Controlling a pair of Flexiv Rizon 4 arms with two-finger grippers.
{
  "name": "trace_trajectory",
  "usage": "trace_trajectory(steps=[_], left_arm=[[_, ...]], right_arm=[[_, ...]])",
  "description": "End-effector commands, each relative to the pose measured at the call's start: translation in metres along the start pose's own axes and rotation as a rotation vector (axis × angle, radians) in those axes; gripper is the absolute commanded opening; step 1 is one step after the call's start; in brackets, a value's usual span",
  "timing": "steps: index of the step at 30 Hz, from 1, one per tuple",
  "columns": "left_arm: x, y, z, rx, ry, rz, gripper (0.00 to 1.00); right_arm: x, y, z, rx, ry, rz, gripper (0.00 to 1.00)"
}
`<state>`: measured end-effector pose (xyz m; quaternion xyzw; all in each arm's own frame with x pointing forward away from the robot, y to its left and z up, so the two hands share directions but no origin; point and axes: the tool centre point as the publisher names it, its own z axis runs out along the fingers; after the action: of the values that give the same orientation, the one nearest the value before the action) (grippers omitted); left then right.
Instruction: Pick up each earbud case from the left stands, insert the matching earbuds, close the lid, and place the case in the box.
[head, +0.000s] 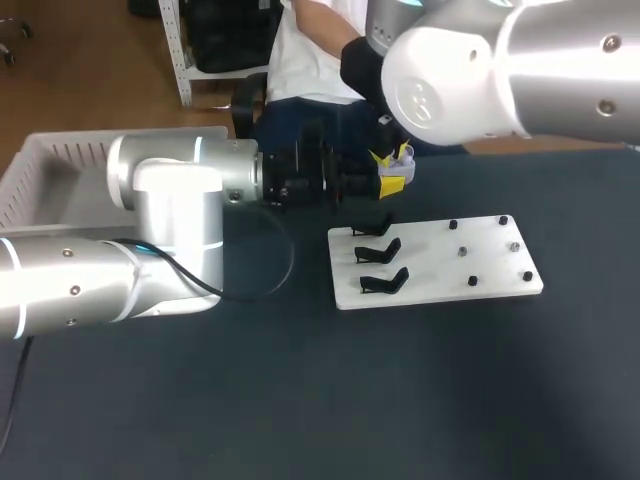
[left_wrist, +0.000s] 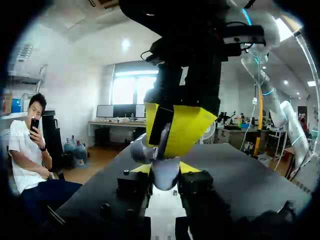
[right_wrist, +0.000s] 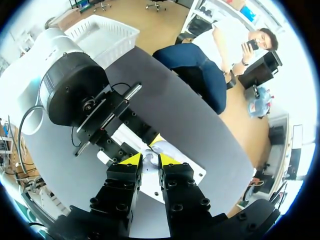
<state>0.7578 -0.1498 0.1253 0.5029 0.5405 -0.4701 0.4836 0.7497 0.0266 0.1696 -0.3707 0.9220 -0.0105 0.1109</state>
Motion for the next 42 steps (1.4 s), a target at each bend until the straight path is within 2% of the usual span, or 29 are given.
trace_trajectory(steps=[1,9,13,25,31,38,42], left_arm=[[-0.0013,-0.0018,0.0,-0.006,-0.006,0.005,0.0],[-0.0013,-0.0018,0.0,-0.006,-0.006,0.005,0.0],[-0.0013,-0.0018,0.0,-0.006,-0.006,0.005,0.0],[-0.0013,-0.0018,0.0,-0.006,-0.006,0.005,0.0],[-0.0013,-0.0018,0.0,-0.006,-0.006,0.005,0.0],[-0.0013,-0.0018,0.0,-0.006,-0.006,0.005,0.0],[-0.0013,-0.0018,0.0,-0.006,-0.006,0.005,0.0]], right_arm=[[-0.0024,-0.0003,0.0032,-0.001,0.005,-0.003,0.0],[-0.0007,0.0008,0.0041,-0.007,0.01,-0.011,0.01],[-0.0004,0.0012,0.0041,-0.01,0.009,-0.013,0.13],[0.0012,0.001,0.003,-0.013,0.006,-0.009,0.29],[0.0015,0.0006,0.0021,-0.012,0.004,-0.01,0.28],[0.0017,0.0005,0.002,-0.013,0.004,-0.006,0.34],[0.0017,-0.0004,0.0023,-0.015,0.003,-0.006,0.34]])
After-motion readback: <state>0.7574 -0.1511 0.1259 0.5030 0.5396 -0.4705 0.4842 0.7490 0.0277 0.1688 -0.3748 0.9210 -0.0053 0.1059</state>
